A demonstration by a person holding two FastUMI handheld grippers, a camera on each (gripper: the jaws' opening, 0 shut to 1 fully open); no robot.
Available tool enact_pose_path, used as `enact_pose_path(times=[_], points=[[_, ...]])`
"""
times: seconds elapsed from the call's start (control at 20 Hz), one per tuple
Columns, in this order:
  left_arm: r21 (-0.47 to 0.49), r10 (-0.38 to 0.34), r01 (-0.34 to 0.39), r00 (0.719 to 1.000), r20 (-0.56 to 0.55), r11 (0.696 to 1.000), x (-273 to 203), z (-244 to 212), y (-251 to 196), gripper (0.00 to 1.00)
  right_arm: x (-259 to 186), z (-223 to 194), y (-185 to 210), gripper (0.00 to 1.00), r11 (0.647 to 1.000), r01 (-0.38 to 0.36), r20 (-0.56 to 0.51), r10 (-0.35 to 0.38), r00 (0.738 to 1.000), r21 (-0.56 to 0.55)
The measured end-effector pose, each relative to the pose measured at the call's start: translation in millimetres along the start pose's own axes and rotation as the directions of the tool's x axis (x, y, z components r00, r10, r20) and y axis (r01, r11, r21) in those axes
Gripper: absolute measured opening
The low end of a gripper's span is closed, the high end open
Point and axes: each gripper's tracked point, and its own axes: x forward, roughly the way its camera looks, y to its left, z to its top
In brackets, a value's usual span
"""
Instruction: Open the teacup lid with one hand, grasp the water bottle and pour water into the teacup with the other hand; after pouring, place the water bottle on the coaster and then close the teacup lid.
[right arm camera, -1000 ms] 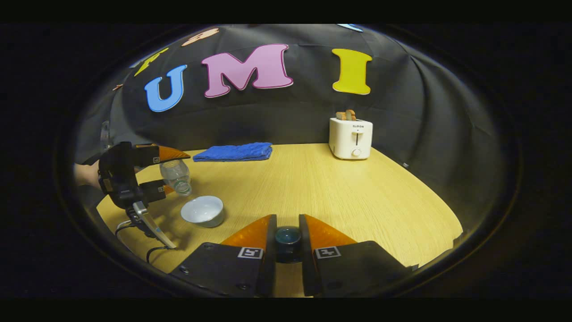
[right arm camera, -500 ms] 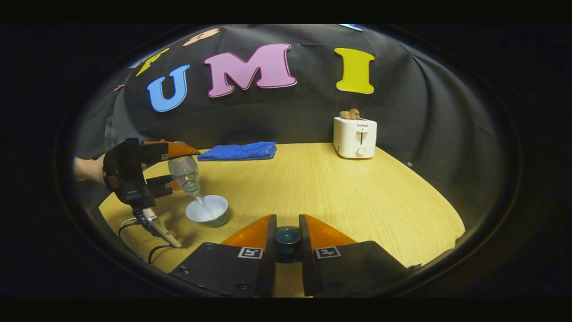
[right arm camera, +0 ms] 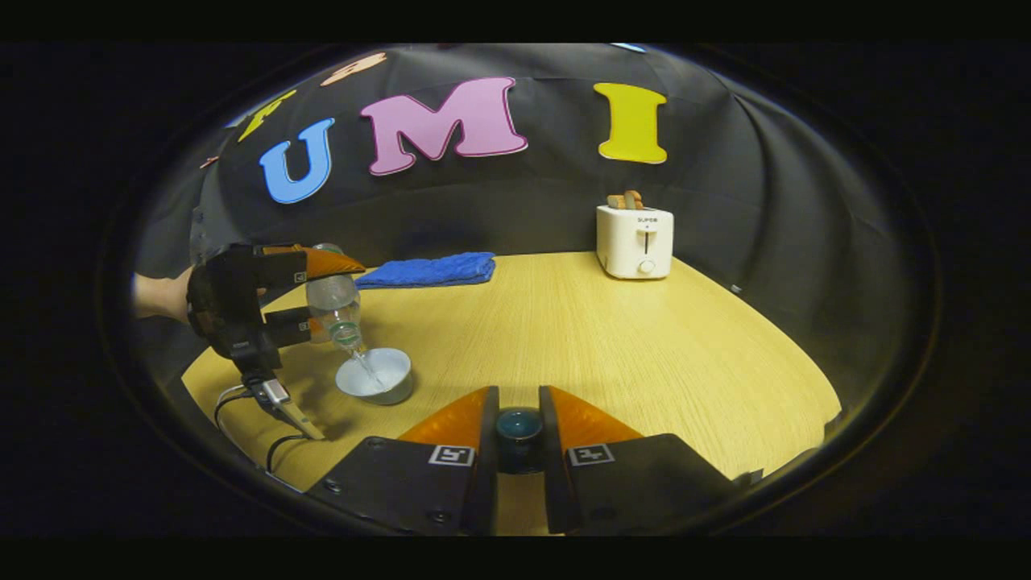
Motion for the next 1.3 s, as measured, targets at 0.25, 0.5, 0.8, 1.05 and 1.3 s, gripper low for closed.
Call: enact_pose_path(times=[0.25,0.5,0.8,1.05,1.3], points=[[0.053,0.017,-0.018,1.000,0.012,0.998,0,1,11,0.74,-3,0,1,0.22,1.000,0.002,0.005,-0.002,1.000,-0.003],[0.105,0.018,-0.020,1.000,0.020,0.994,3,2,11,0.74,-7,-2,4,0.28,1.000,-0.002,0.004,0.002,1.000,0.008],[0.152,0.034,-0.039,0.999,0.036,0.988,3,3,17,0.74,-7,1,10,0.33,1.000,-0.022,0.005,0.022,1.000,0.008],[0.209,0.036,-0.044,0.999,0.040,0.977,5,4,25,0.74,-9,4,16,0.32,0.999,-0.042,0.011,0.042,0.999,0.004],[0.265,0.040,-0.055,0.997,0.061,0.963,7,8,28,0.74,-10,4,18,0.32,0.999,-0.050,0.011,0.050,0.999,0.000]])
